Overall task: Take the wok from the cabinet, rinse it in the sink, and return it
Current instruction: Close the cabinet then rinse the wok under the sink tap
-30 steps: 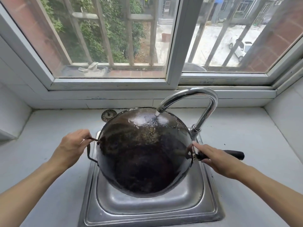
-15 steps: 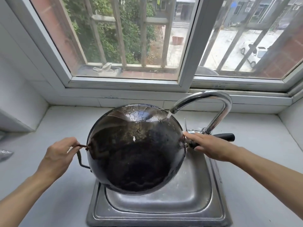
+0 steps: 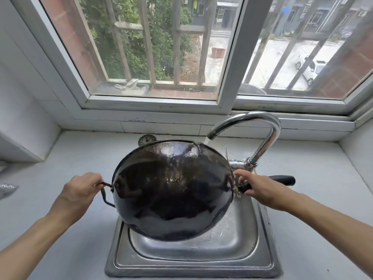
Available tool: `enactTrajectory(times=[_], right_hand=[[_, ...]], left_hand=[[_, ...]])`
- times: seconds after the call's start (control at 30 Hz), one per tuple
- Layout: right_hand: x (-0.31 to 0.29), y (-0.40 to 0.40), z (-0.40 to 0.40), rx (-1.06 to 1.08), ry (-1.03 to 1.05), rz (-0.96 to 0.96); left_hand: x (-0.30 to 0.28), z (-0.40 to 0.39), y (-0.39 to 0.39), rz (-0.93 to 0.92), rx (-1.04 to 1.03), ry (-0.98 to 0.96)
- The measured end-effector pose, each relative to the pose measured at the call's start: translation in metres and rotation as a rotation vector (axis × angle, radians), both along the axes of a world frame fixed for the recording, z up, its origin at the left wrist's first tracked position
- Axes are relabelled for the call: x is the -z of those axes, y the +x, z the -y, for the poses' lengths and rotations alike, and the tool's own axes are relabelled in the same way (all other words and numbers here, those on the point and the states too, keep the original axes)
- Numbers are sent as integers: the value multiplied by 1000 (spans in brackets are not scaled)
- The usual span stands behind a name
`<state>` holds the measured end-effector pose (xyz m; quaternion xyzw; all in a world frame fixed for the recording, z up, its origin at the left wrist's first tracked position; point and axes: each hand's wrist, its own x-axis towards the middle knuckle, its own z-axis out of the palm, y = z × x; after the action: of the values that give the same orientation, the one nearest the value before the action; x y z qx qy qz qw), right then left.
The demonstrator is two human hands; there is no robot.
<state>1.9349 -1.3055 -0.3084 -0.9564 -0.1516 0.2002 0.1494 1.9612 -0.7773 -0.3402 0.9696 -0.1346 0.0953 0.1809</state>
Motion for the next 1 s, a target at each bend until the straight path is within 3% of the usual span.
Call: enactTrajectory(times=[0.1,0.23,0.37,0.63,1.0], right_hand=[[7,-10,9,23,-57,8],[12,-26,19,-179,-124,237],[17,-40,28,-216,-135,316],[17,-66,24,-71,-42,479],[47,-69,3,81,-90,453]], left_hand=[[0,5,-5,105,134,75],[-11,12,-12,310,316,182],[-20,12,-19,476,391,345],[-10,11,-34,371,624,444],[11,14,-16,302,425,462]])
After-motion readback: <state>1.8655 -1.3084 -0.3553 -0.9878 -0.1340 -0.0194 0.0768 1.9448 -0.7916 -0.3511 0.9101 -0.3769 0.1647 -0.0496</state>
